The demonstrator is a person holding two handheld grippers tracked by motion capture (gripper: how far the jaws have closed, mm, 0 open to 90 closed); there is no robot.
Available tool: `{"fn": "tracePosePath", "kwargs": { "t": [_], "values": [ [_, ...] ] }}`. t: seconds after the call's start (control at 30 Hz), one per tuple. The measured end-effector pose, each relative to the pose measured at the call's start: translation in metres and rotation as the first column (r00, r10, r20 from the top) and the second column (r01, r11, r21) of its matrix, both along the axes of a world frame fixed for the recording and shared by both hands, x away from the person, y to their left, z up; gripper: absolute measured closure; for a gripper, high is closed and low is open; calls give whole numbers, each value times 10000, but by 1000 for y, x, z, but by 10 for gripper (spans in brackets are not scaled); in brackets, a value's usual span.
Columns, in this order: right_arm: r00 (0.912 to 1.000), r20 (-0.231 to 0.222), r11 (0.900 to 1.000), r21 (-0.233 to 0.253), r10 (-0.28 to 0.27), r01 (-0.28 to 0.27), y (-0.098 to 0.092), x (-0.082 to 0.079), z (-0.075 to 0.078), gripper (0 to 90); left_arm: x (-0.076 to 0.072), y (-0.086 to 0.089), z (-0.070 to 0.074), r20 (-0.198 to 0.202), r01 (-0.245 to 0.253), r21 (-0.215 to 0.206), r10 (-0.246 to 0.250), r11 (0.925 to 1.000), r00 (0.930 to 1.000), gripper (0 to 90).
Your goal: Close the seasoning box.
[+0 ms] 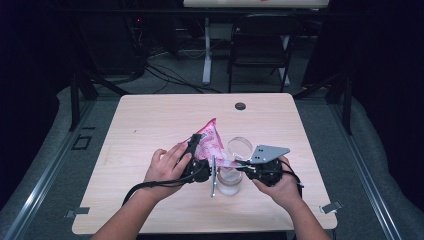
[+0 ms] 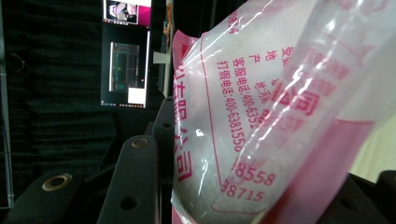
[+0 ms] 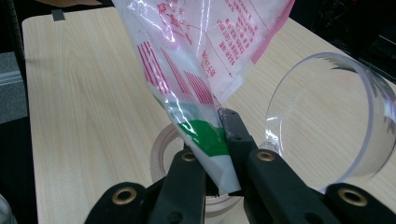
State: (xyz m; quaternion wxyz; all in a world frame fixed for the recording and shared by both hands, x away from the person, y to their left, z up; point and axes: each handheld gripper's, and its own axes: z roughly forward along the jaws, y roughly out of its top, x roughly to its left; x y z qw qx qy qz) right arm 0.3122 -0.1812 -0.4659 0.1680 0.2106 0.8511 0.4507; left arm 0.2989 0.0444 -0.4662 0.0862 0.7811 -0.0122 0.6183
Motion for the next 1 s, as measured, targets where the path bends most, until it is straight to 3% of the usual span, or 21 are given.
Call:
{"fn": "tracePosePath", "kwargs": {
  "t": [1.0],
  "values": [
    [10000, -52, 9999, -100, 43, -44, 1, 0, -1, 880, -1, -1, 0, -12, 11, 47, -10, 10000, 10000, 614]
  ]
}}
